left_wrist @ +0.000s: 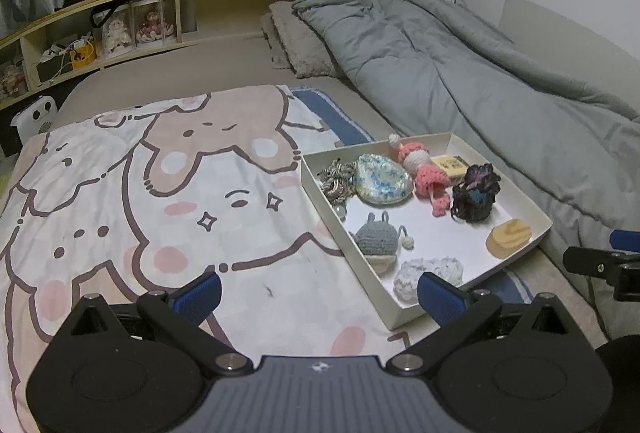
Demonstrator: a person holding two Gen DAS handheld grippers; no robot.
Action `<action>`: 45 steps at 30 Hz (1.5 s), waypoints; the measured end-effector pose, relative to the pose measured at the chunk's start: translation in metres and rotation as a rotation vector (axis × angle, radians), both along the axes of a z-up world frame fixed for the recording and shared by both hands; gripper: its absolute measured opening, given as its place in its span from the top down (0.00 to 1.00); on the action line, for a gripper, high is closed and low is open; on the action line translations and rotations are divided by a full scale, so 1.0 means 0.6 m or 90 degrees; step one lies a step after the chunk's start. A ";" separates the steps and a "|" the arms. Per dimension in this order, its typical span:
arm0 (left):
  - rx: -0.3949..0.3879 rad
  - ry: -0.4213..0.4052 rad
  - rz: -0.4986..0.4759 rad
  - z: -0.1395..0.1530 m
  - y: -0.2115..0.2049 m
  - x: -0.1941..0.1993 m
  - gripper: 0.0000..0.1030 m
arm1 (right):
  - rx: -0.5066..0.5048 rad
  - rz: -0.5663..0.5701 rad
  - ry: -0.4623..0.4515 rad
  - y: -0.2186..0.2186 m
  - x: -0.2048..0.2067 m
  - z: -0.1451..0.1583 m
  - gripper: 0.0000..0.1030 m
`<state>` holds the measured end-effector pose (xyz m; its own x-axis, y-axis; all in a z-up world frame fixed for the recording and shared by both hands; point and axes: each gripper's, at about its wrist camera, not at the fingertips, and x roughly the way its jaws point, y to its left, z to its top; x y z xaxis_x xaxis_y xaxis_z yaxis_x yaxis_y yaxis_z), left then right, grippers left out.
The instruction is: Organize objects
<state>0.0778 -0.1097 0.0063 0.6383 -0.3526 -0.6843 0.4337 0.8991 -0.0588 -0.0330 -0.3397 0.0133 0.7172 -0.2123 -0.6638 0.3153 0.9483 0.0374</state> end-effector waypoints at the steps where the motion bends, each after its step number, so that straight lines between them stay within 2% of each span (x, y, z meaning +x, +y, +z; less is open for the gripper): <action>1: 0.004 -0.001 0.002 -0.002 -0.001 -0.001 0.00 | -0.002 0.000 0.004 0.001 0.001 -0.001 0.00; 14: 0.002 -0.005 0.007 -0.001 0.006 0.000 0.00 | -0.017 -0.009 0.010 0.010 0.001 -0.002 0.00; 45: 0.000 -0.005 0.003 0.003 0.001 -0.006 0.00 | -0.007 -0.011 0.007 0.009 -0.002 -0.003 0.00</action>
<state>0.0742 -0.1089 0.0078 0.6447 -0.3496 -0.6798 0.4302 0.9010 -0.0554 -0.0340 -0.3344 0.0115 0.7058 -0.2313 -0.6696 0.3316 0.9431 0.0238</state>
